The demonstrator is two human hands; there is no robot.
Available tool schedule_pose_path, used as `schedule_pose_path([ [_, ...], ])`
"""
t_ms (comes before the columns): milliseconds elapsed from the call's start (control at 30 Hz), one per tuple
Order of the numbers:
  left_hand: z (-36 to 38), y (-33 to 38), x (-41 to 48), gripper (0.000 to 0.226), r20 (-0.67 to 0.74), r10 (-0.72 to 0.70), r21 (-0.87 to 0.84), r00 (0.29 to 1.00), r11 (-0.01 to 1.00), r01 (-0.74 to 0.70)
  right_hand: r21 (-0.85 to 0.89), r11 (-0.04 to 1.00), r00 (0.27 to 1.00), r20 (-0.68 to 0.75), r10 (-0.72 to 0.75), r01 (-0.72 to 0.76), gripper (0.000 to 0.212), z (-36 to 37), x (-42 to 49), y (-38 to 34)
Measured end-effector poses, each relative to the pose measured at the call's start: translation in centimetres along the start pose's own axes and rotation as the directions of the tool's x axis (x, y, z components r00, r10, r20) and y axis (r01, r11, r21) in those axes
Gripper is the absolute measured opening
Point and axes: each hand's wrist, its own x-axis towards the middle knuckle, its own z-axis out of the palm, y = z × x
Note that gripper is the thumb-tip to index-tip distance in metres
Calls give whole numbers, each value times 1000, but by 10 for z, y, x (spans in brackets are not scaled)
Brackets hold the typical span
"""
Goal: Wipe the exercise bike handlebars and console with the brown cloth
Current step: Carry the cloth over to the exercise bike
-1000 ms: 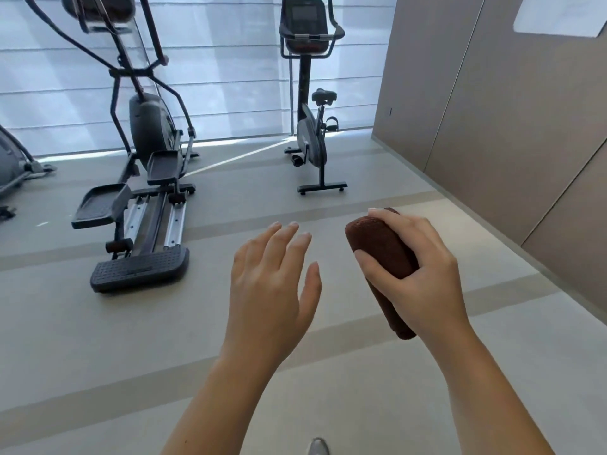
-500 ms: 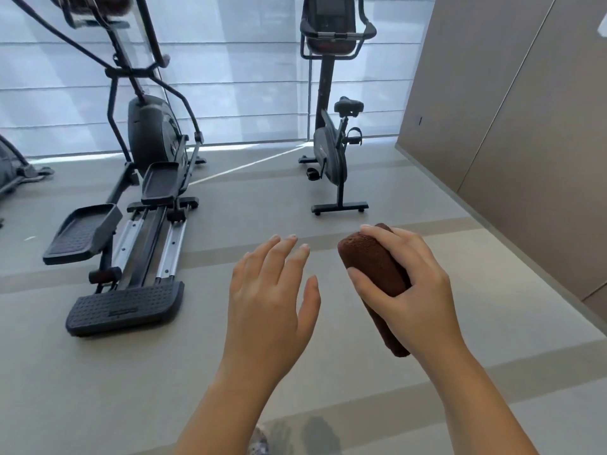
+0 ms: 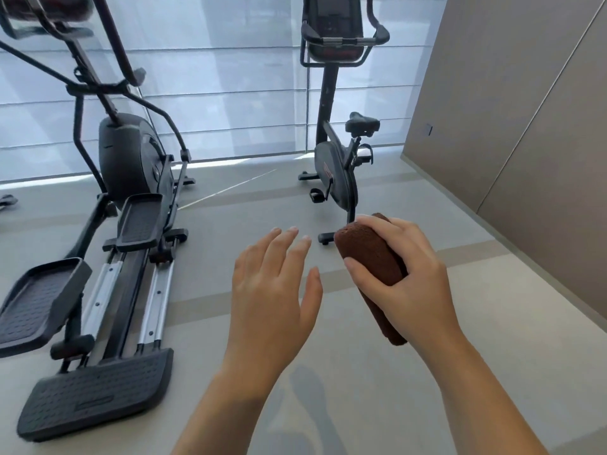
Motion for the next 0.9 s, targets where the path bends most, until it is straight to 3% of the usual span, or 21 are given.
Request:
schedule_pose_path([
  [233, 68, -78, 118, 37, 16, 53, 27, 998, 998, -54, -21, 1000, 1000, -15, 20, -21, 47, 64, 133, 49],
  [500, 191, -148, 261, 38, 25, 116, 33, 993, 993, -116, -46, 998, 997, -76, 30, -34, 49, 112, 288, 156],
  [667, 261, -179, 366, 35, 3, 117, 52, 993, 992, -117, -15, 1000, 995, -95, -2, 1, 48, 133, 407, 213],
  [900, 337, -237, 480, 36, -20, 25, 51, 999, 998, -24, 10, 999, 999, -18, -33, 33, 48, 183, 545, 272],
])
